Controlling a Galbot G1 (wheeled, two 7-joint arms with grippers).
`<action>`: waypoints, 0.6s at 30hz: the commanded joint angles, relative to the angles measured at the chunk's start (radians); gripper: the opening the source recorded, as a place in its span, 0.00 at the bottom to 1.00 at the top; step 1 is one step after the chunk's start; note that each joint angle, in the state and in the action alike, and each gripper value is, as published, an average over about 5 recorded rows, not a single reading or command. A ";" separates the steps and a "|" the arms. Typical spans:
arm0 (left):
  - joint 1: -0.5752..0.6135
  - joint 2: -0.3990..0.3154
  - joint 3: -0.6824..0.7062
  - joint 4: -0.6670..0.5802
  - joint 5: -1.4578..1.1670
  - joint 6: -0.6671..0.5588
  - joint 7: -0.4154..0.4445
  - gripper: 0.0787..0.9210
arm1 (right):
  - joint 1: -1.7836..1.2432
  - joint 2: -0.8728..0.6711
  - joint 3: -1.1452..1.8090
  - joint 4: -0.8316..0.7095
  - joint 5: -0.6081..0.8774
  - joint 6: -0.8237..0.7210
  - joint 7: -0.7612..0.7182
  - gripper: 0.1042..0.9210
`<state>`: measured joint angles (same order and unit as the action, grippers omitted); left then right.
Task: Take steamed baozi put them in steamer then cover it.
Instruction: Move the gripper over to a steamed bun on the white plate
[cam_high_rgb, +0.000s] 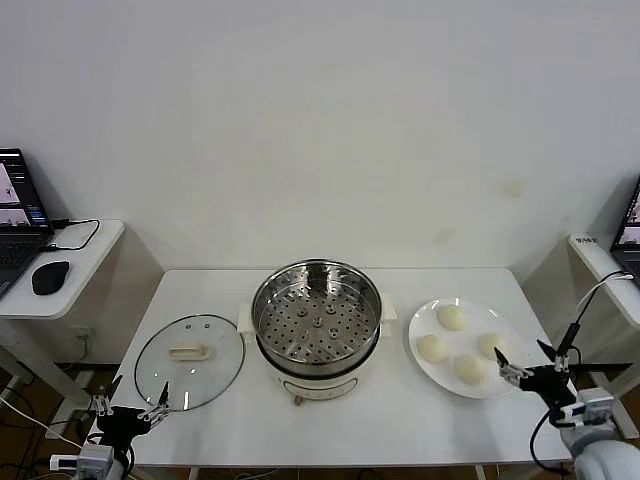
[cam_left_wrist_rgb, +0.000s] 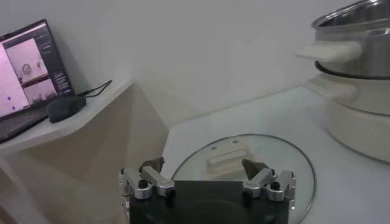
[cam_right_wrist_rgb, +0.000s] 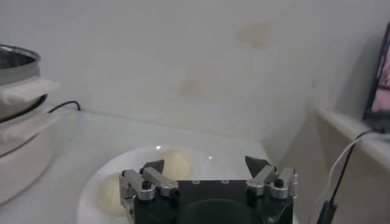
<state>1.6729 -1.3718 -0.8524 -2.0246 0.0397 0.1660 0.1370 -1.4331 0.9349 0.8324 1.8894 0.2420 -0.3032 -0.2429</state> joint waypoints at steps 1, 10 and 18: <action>0.013 -0.003 0.000 -0.025 0.004 0.000 0.001 0.88 | 0.272 -0.228 -0.071 -0.116 -0.347 -0.025 -0.284 0.88; 0.066 -0.034 -0.016 -0.082 0.036 -0.014 -0.006 0.88 | 0.686 -0.404 -0.405 -0.311 -0.736 0.062 -0.735 0.88; 0.072 -0.066 -0.031 -0.096 0.053 -0.017 -0.003 0.88 | 1.046 -0.360 -0.803 -0.510 -0.829 0.218 -0.965 0.88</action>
<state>1.7308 -1.4304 -0.8831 -2.1013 0.0905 0.1485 0.1342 -0.7890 0.6329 0.3931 1.5846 -0.3593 -0.2047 -0.8845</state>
